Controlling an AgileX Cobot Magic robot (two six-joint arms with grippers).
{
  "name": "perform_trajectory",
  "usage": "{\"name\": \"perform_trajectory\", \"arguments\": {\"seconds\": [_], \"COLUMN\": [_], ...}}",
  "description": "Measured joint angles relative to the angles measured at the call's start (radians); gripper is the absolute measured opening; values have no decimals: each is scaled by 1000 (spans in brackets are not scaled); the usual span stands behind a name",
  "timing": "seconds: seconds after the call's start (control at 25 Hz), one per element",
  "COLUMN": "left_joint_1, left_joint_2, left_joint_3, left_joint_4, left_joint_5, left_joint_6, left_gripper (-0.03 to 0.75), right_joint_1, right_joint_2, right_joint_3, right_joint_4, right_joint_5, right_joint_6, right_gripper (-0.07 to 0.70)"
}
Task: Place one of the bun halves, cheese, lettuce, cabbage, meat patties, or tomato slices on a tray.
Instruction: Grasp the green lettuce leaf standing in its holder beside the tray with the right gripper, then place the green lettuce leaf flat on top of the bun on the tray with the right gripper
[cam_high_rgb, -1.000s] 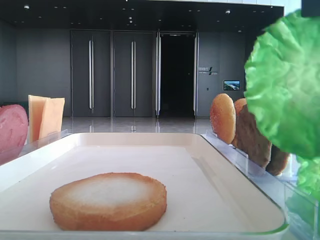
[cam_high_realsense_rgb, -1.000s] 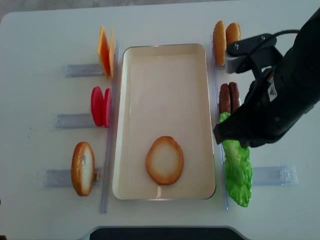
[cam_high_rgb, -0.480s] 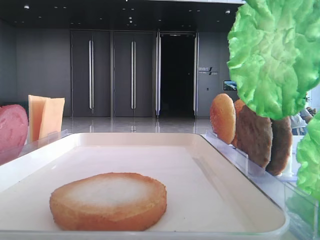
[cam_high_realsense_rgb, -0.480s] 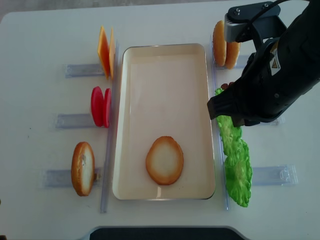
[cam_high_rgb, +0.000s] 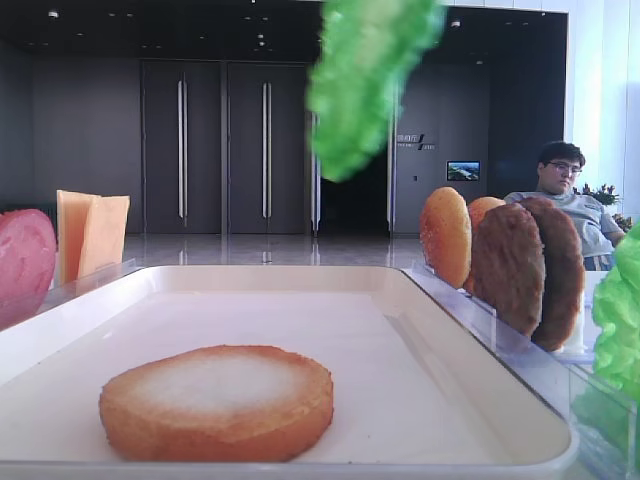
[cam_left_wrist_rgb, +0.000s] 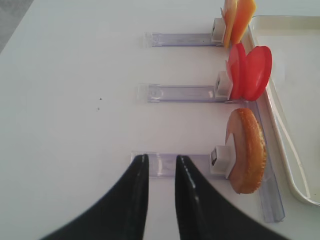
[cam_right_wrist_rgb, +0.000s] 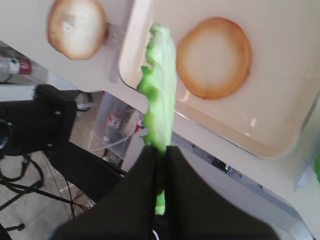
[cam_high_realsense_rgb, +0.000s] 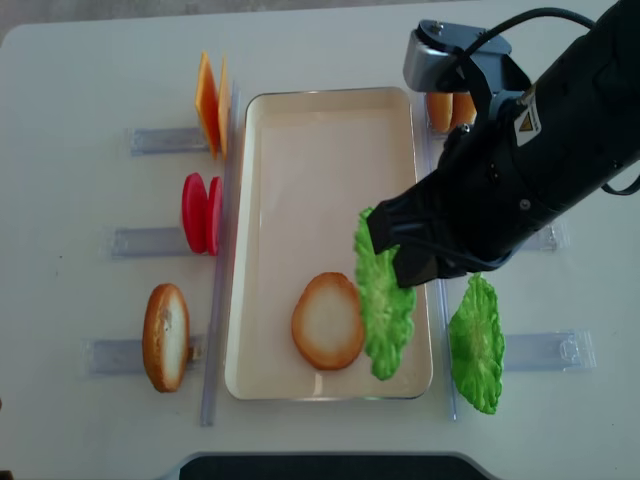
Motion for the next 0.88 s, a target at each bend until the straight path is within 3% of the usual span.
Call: {"name": "perform_trajectory", "arguments": {"seconds": [0.16,0.28,0.68,0.88], "left_joint_1": [0,0,0,0], "left_joint_2": [0,0,0,0], "left_joint_3": [0,0,0,0], "left_joint_4": [0,0,0,0], "left_joint_5": [0,0,0,0], "left_joint_6": [0,0,0,0], "left_gripper": [140,140,140,140], "right_joint_1": [-3,-23,-48,-47], "right_joint_2": [1,4,65,140], "right_joint_3": [1,13,31,78], "right_joint_4": [117,231,396,574], "right_joint_5": [-111,-161,-213,-235], "right_joint_6": [-83,-163,-317,-481], "right_gripper": [14,14,14,14]}}
